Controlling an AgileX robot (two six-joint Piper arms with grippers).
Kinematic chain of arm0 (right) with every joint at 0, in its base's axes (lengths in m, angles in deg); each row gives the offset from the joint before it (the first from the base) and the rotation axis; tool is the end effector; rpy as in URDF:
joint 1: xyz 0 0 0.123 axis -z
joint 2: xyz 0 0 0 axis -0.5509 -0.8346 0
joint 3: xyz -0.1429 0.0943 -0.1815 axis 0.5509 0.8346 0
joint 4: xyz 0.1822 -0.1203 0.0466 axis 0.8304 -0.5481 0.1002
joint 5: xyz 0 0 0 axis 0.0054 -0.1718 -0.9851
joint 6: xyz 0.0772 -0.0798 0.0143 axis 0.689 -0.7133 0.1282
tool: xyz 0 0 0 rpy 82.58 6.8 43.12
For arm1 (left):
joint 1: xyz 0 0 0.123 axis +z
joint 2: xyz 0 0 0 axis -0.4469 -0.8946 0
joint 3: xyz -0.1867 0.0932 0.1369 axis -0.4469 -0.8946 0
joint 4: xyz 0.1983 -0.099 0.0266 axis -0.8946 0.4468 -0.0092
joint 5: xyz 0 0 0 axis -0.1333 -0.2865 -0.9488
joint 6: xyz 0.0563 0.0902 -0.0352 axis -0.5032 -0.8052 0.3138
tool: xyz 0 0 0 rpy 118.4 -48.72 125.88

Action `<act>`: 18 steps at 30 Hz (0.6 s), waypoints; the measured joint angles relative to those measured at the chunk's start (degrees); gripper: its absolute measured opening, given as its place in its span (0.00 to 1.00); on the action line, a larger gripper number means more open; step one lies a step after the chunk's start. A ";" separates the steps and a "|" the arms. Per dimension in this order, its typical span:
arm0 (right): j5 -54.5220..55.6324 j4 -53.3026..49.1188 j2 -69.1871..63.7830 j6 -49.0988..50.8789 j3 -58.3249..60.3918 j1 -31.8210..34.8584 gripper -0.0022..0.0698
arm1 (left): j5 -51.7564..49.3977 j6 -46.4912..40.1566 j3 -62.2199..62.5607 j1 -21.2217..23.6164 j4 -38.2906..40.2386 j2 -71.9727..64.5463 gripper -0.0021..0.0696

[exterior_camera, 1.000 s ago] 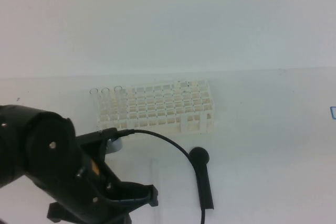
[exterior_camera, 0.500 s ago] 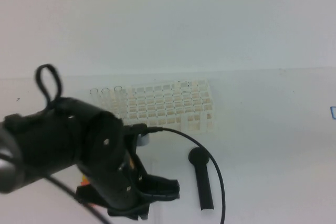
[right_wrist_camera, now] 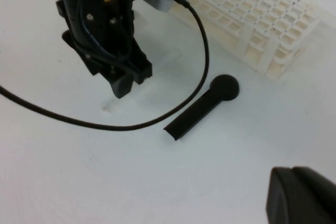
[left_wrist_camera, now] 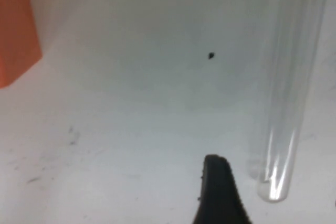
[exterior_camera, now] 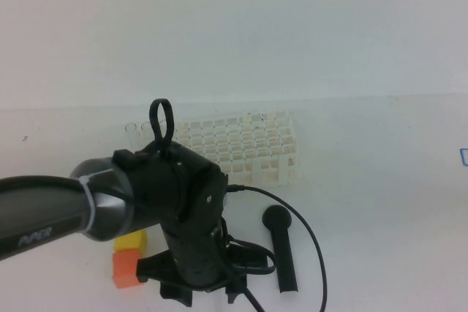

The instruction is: Place the test tubes

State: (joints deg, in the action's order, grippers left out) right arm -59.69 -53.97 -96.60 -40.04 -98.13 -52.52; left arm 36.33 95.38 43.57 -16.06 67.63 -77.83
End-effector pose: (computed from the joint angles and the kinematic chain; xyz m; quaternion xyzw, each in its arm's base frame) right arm 0.1208 0.0824 0.3041 -0.3709 0.8001 0.1505 0.4467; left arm 0.2268 -0.2008 0.1422 0.0364 0.9968 -0.0237 0.0678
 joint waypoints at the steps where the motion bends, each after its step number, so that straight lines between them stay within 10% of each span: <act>1: -0.09 -0.28 0.00 0.00 0.00 0.00 0.03 | 1.24 0.10 0.00 -0.11 0.63 -0.31 0.65; 18: -0.49 -0.42 0.00 0.21 0.00 -0.14 0.03 | 3.57 -0.14 0.53 -0.20 0.90 -7.03 0.64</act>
State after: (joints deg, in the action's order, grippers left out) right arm -60.18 -54.39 -96.60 -39.83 -98.13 -52.66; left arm 39.90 95.25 44.09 -16.26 68.52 -84.86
